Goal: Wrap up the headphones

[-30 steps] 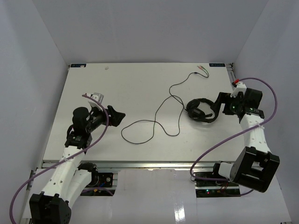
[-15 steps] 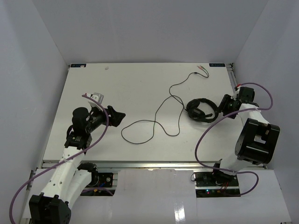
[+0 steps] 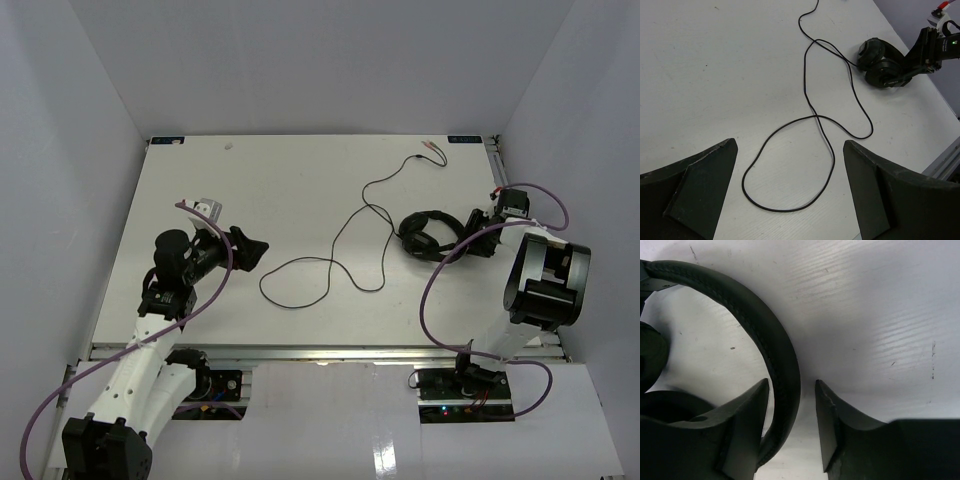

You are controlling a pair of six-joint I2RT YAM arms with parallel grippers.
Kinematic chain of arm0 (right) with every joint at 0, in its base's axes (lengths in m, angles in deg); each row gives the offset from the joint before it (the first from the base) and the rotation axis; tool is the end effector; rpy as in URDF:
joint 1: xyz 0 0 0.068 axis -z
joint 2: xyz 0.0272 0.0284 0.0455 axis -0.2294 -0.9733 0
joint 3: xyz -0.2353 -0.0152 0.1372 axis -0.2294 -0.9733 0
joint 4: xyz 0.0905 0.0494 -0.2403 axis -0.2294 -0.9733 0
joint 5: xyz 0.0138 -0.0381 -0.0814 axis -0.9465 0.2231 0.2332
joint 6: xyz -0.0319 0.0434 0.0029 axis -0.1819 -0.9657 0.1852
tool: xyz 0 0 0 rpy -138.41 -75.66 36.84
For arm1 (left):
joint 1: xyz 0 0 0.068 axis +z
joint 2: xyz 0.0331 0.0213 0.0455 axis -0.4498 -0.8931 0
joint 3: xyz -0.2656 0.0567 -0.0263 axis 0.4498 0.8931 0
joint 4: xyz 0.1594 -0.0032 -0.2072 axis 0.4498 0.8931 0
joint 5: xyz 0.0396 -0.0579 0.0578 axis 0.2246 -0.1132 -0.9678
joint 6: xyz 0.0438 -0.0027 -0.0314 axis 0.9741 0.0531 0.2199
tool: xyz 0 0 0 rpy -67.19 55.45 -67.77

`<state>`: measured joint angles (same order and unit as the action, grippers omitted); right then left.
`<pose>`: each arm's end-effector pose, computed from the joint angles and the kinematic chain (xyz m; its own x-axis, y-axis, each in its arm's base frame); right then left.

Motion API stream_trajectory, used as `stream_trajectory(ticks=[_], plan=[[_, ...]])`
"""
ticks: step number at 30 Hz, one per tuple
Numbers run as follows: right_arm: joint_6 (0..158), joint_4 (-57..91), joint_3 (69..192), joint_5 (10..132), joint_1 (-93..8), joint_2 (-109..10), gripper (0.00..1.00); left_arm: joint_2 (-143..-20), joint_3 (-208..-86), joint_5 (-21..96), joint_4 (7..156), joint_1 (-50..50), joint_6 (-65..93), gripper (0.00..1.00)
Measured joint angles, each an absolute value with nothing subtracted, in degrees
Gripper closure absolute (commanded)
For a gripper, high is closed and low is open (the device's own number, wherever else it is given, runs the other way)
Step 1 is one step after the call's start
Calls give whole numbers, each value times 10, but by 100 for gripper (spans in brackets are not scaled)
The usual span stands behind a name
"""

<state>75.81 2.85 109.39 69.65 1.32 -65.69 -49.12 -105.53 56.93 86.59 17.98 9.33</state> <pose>0.3239 -0.0782 0.1634 -0.7701 0.3790 -0.5132 0.3021 0.9251 0.2299 0.1772 -0.0441 0.2717 -0.4144 -0.1810 -0.8919 0.4847 0.7856 -0.3846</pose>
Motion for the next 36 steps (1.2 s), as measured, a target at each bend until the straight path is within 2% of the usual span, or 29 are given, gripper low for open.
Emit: stream_trajectory(ticks=[4, 12, 18, 21, 26, 30, 36], plan=[[758, 29, 1093, 699, 12, -658, 72, -491, -1055, 575, 866, 180, 94, 2], [777, 23, 1078, 700, 10, -634, 92, -479, -1055, 654, 835, 175, 93, 2], [829, 19, 1056, 699, -21, -556, 92, -489, -1052, 740, 786, 160, 81, 2], [875, 13, 1048, 712, -81, -492, 92, -495, -1052, 765, 772, 152, 76, 2], [988, 6, 1054, 742, -243, -409, 92, -523, -1080, 784, 771, 129, 80, 2], [1096, -21, 1093, 750, -369, -406, 92, -575, -1140, 784, 785, 102, 104, 2], [1271, -33, 1117, 796, -502, -413, 93, -662, -1201, 749, 828, 31, 157, 2]])
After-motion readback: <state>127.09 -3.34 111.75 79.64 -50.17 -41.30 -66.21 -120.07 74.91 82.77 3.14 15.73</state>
